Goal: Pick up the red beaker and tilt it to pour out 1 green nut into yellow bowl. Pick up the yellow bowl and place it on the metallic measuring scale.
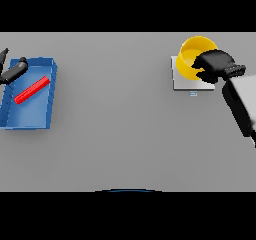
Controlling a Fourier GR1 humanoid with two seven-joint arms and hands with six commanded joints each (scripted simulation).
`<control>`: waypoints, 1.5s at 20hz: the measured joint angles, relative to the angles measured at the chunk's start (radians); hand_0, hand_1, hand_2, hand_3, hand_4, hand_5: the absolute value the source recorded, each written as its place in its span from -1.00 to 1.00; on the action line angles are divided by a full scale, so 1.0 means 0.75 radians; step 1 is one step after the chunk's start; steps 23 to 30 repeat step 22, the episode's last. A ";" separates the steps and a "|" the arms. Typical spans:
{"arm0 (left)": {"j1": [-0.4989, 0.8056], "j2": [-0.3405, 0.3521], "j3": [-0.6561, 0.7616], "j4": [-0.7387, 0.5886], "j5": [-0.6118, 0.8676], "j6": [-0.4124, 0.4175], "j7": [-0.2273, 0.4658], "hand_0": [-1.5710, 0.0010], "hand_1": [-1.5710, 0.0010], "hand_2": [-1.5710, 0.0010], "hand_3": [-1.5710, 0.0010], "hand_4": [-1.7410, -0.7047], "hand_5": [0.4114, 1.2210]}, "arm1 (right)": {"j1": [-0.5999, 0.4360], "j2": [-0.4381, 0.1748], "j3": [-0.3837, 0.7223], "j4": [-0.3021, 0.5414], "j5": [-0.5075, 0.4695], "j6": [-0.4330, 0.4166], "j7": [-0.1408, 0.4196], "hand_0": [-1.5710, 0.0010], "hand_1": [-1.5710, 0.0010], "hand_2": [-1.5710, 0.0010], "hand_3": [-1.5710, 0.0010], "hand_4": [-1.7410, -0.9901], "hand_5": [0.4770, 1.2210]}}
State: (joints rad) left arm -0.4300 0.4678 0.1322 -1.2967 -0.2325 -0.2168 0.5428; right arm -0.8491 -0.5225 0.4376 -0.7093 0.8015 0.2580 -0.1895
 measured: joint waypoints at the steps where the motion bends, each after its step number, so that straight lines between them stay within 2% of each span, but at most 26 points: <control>1: -0.010 0.008 0.004 0.002 0.002 -0.006 0.006 1.00 1.00 1.00 1.00 0.73 -0.05 | -0.006 0.004 0.001 0.009 0.000 -0.002 0.007 -1.00 -1.00 -0.76 -0.80 -1.00 1.00; 3: 0.000 0.012 0.005 0.001 0.008 -0.015 -0.016 1.00 1.00 1.00 1.00 0.73 -0.08 | 0.005 0.015 0.008 0.024 -0.001 -0.003 0.002 -1.00 -1.00 -0.75 -0.84 -1.00 1.00; 4: -0.017 0.005 -0.002 0.005 0.007 -0.017 -0.002 1.00 1.00 1.00 1.00 0.73 -0.09 | -0.002 0.008 0.004 0.034 -0.005 -0.003 -0.018 -1.00 -1.00 -0.79 -0.75 -1.00 1.00; 5: -0.016 0.004 -0.002 0.011 0.011 -0.022 -0.001 1.00 1.00 1.00 1.00 0.74 -0.09 | 0.001 0.011 0.003 0.033 -0.007 -0.004 -0.005 -0.99 -0.90 -0.83 -0.59 -1.00 1.00; 6: -0.018 0.008 -0.001 0.004 0.011 -0.025 0.008 1.00 1.00 1.00 1.00 0.75 -0.10 | -0.001 0.020 0.003 0.031 -0.012 0.000 0.000 -0.98 -0.82 -0.71 -0.41 -0.84 1.00; 7: -0.017 0.008 -0.004 0.015 0.001 -0.019 0.002 1.00 1.00 1.00 1.00 0.75 -0.11 | -0.003 0.016 0.004 0.038 -0.010 0.008 -0.008 -0.87 -0.64 -0.50 -0.22 -0.71 0.80; 9: -0.024 0.007 -0.005 0.020 0.002 -0.021 -0.007 1.00 1.00 1.00 1.00 0.75 -0.11 | -0.004 0.015 -0.012 0.043 -0.026 0.026 0.013 -0.46 -0.22 -0.08 0.12 -0.52 0.44; 10: -0.023 0.012 0.001 0.015 0.009 -0.026 -0.004 1.00 1.00 1.00 1.00 0.75 -0.12 | -0.004 0.030 -0.024 0.043 -0.043 0.046 0.038 -0.21 -0.03 0.10 0.27 -0.45 0.31; 12: -0.013 -0.004 0.003 0.004 0.022 -0.023 0.009 1.00 1.00 1.00 1.00 0.74 -0.13 | 0.003 0.025 -0.038 0.025 -0.069 0.079 0.042 0.23 0.29 0.40 0.50 -0.35 0.11; 14: -0.016 0.008 0.012 -0.003 0.030 -0.029 0.007 1.00 1.00 1.00 1.00 0.76 -0.15 | 0.015 0.032 -0.038 0.017 -0.074 0.093 0.062 0.51 0.52 0.62 0.67 -0.29 -0.01; 16: -0.013 0.006 0.007 0.011 0.018 -0.023 0.000 1.00 1.00 1.00 1.00 0.75 -0.16 | 0.013 0.023 -0.029 0.034 -0.058 0.071 0.042 0.68 0.69 0.75 0.79 -0.22 -0.07; 19: -0.007 0.000 0.002 0.006 0.019 -0.022 -0.019 1.00 1.00 1.00 1.00 0.75 -0.15 | -0.008 0.020 -0.010 0.046 -0.042 0.106 0.045 0.84 0.84 0.87 0.89 -0.11 -0.12; 22: -0.017 0.003 0.001 -0.003 0.012 -0.016 0.006 1.00 1.00 1.00 1.00 0.75 -0.14 | -0.001 0.020 -0.008 0.039 -0.046 0.130 0.059 0.92 0.92 0.94 0.94 -0.07 -0.19; 30: -0.017 0.003 0.001 -0.003 0.012 -0.016 0.006 1.00 1.00 1.00 1.00 0.75 -0.14 | -0.001 0.020 -0.008 0.039 -0.046 0.130 0.059 0.92 0.92 0.94 0.94 -0.07 -0.19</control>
